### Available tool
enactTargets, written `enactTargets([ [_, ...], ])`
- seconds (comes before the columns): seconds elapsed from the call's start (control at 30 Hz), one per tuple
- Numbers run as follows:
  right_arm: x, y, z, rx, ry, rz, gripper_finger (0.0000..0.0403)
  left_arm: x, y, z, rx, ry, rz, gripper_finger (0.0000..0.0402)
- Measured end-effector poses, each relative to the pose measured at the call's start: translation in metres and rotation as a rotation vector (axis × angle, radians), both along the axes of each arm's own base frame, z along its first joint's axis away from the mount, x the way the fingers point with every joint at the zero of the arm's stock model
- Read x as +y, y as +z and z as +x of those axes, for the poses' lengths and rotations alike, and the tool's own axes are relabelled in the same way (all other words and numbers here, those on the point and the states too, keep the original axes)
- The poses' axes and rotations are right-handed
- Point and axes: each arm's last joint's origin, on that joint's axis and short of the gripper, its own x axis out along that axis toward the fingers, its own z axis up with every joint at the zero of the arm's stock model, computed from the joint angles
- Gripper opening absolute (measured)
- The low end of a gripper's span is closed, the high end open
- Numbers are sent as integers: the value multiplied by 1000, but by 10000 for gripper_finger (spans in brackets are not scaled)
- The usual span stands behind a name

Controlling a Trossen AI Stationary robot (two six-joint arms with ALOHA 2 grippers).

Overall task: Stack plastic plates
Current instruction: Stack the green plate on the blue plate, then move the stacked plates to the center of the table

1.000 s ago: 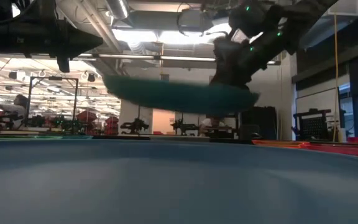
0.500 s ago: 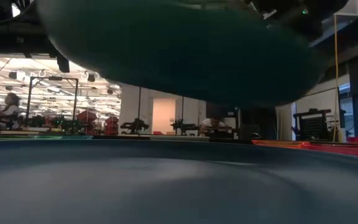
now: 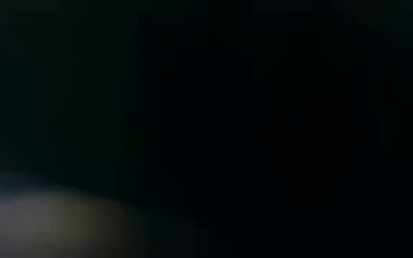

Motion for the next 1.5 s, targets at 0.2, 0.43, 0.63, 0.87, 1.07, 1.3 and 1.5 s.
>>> enactTargets([
  [0.2,-3,-4,1,19,-39,27,36,0,0,0,-1,0,0,4],
  [0.43,-14,-3,1,41,-46,-25,112,0,0,0,0,1,0,4],
  [0.63,-48,23,-4,47,-25,-87,149,0,0,0,0,1,0,4],
  [0.87,-93,48,-15,67,-120,-322,153,0,0,0,3,2,0,4],
  [1.07,-111,39,-23,188,-105,-328,153,0,-1,0,6,0,1,4],
  [1.3,-54,33,-44,338,107,-307,153,0,-2,0,20,-7,3,4],
  [1.5,10,32,-66,363,212,-311,153,0,-3,1,11,-17,-38,4],
])
